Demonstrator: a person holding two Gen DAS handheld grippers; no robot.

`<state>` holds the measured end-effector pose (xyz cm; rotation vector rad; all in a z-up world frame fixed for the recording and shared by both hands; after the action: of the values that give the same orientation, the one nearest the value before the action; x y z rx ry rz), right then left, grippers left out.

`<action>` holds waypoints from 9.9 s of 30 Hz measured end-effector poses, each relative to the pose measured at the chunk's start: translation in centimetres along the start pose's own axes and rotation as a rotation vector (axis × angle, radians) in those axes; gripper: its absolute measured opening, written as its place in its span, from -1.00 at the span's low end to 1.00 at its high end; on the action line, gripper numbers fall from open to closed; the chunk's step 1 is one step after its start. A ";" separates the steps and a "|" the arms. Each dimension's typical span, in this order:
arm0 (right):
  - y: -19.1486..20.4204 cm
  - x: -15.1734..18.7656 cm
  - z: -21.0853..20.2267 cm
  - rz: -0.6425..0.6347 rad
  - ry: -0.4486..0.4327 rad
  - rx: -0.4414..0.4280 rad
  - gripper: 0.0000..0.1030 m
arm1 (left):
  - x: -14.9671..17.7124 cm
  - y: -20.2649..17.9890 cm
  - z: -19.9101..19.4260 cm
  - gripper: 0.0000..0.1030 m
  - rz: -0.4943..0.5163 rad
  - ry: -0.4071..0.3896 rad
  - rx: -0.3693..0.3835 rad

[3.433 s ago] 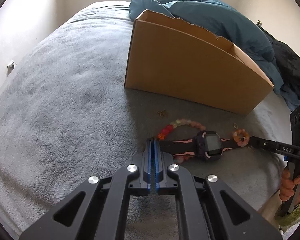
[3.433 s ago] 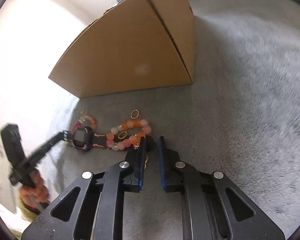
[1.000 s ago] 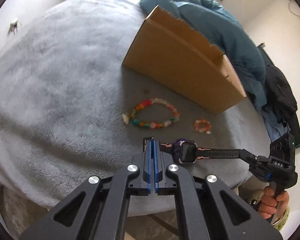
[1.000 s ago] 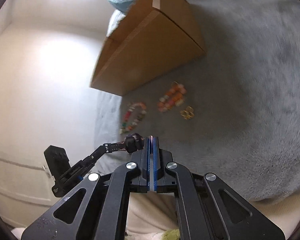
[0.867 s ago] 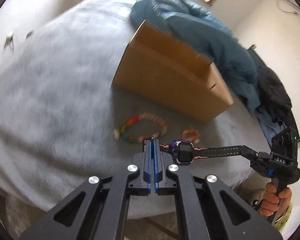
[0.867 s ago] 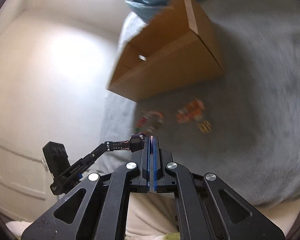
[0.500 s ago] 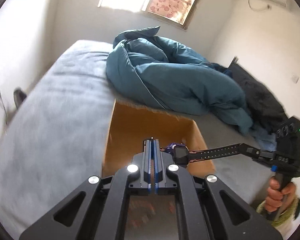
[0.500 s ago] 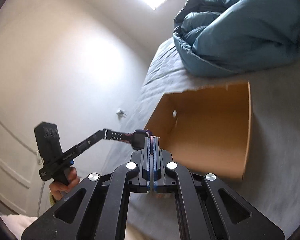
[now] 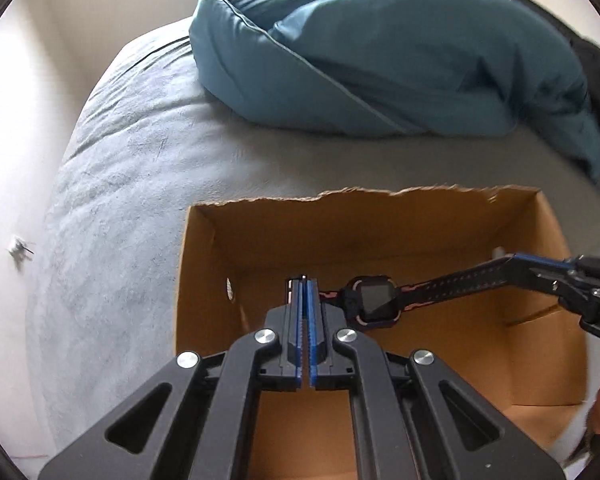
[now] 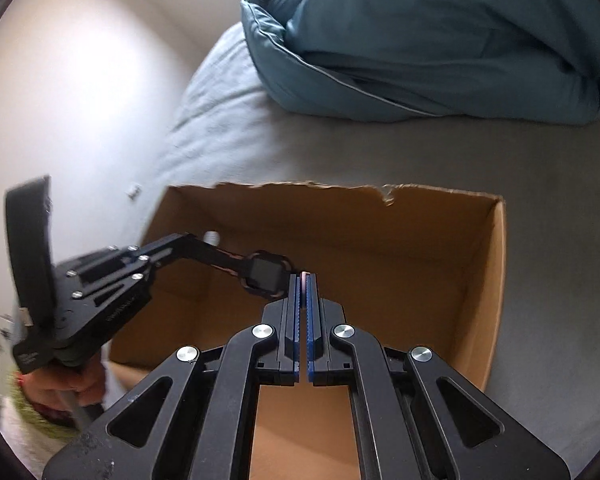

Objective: Organize jewelry
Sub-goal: 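Lower the smartwatch into the box and open the right tool, then close the right tool on the multicolour beaded bracelet, then carry the beaded bracelet into the box and open the right tool, then move the right tool back to the gold butterfly charm on the blanket, then close the left tool on the small gold rectangular charm, then carry the gold charm into the box and open the left tool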

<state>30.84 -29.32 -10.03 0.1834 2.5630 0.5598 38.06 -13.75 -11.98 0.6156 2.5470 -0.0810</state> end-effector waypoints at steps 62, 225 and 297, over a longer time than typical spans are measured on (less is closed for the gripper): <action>10.5 24.2 -1.3 -0.574 -0.130 -0.039 -0.55 | 26.9 -0.4 -8.5 -0.55 0.023 -0.241 0.136; 15.7 22.5 4.7 -0.742 0.059 -0.186 -0.89 | 30.6 0.8 -9.5 -0.80 0.073 -0.272 0.144; 2.2 9.0 -5.9 -0.401 -0.125 -0.120 -0.88 | 9.4 -3.6 -5.9 -0.67 0.017 -0.220 0.259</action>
<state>20.16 -27.29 -8.51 -0.3215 2.3461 0.5245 26.51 -12.10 -11.72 0.6845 2.3349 -0.4539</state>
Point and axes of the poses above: each gripper's, at about its wrist camera, not at the fingertips, and z roughly the way its jaws point, y to its left, x to its underside, the point moved 6 cm from there along z, roughly the way its jaws point, and after that the axes turned 5 degrees about -y, right-handed, at the moved point
